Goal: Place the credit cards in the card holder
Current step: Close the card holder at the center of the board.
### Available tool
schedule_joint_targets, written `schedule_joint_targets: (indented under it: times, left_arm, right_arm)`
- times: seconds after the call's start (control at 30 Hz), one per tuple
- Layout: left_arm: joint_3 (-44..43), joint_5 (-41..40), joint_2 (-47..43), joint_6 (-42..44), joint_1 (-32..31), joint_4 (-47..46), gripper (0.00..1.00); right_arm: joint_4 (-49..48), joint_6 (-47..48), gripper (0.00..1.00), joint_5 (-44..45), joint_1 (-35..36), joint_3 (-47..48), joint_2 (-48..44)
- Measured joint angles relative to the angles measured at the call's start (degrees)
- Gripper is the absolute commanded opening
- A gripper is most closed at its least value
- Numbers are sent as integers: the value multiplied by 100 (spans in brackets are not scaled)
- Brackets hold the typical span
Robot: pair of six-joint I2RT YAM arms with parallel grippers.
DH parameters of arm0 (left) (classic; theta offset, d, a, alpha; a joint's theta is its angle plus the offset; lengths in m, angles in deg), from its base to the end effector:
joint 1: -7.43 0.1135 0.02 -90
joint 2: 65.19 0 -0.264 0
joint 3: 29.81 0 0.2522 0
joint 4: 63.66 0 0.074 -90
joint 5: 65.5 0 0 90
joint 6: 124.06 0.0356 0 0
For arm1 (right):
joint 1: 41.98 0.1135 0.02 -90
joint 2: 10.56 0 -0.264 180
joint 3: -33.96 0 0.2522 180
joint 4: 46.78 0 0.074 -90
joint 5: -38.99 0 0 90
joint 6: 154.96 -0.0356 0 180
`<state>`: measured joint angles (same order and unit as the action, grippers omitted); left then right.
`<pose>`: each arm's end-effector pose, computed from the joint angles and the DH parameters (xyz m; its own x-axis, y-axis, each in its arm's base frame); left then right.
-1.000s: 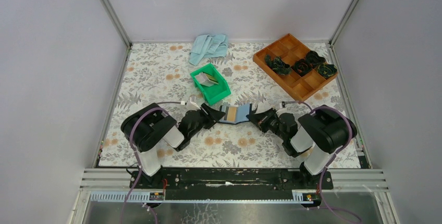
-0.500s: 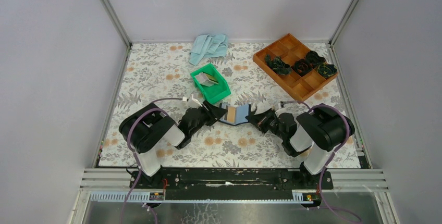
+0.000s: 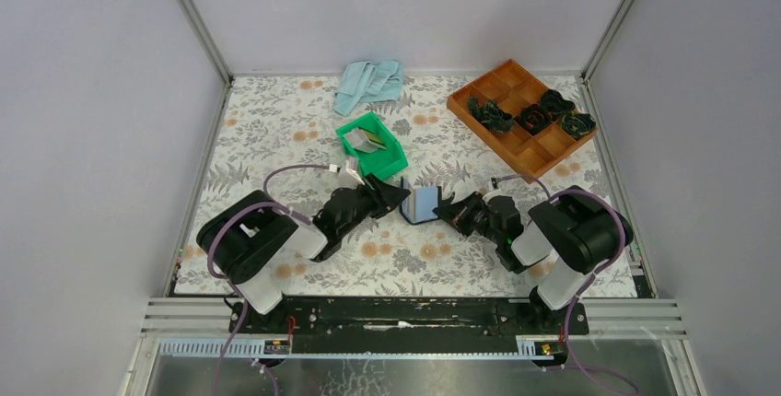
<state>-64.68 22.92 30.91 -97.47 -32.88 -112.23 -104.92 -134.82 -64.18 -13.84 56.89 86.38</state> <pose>0.2114 -0.1780 0.1309 -0.6347 -0.6337 -0.4421 0.1308 0.4758 -0.8698 0.1954 0.1137 0.1034 -0.6956 0.6647 -0.2727 0.0017 0.3811 0.9245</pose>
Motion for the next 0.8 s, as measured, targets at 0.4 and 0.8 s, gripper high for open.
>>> schedule_joint_targets:
  times: [0.4, 0.8]
  left_arm:
    - [-275, -37, -24, 232, -402, 210, 50]
    - [-800, 142, 341, 385, -466, 656, 50]
  right_arm:
    - [101, 90, 0, 13, 149, 98, 160]
    - [197, 175, 0, 9, 155, 98, 221]
